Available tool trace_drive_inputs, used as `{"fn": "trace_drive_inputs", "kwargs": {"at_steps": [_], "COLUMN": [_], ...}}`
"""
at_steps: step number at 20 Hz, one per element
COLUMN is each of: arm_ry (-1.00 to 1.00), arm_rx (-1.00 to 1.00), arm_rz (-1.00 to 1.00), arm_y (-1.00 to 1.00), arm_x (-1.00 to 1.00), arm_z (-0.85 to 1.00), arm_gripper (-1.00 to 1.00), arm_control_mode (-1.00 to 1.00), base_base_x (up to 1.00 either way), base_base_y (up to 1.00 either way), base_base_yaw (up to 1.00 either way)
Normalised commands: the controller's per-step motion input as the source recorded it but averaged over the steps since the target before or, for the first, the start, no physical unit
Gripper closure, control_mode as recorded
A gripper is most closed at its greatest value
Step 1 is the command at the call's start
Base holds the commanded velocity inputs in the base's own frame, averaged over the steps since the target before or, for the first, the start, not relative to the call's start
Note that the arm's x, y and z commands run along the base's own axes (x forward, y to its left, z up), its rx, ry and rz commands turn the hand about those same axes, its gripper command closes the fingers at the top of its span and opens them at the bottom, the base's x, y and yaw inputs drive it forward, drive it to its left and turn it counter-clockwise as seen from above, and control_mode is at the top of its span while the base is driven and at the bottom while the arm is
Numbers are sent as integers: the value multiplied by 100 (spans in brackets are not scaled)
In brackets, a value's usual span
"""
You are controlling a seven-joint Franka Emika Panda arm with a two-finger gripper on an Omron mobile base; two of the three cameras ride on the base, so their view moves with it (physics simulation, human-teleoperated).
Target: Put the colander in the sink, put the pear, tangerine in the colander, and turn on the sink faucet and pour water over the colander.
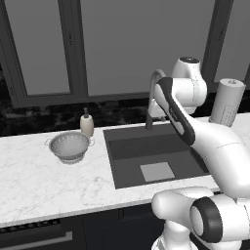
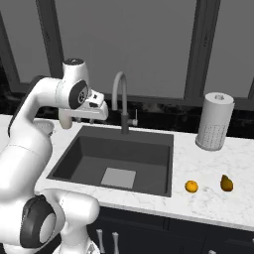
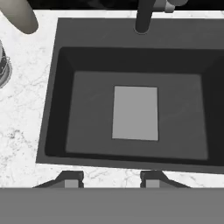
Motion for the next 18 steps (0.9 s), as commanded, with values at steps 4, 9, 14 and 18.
{"fn": "trace_drive_inputs", "kwargs": {"at_steps": [4, 9, 14, 18], "arm_ry": [0, 0, 5, 11], "arm_rx": [0, -1, 0, 0], "arm_rz": [0, 5, 0, -4], "arm_y": [0, 51, 81, 84], "arm_x": [-15, -54, -17, 0], "arm_z": [0, 0, 0, -1], "arm_gripper": [-100, -100, -100, -100], "arm_control_mode": [-100, -100, -100, -100], "base_base_x": [0, 0, 0, 0], "base_base_y": [0, 0, 0, 0], "base_base_yaw": [0, 0, 0, 0]}}
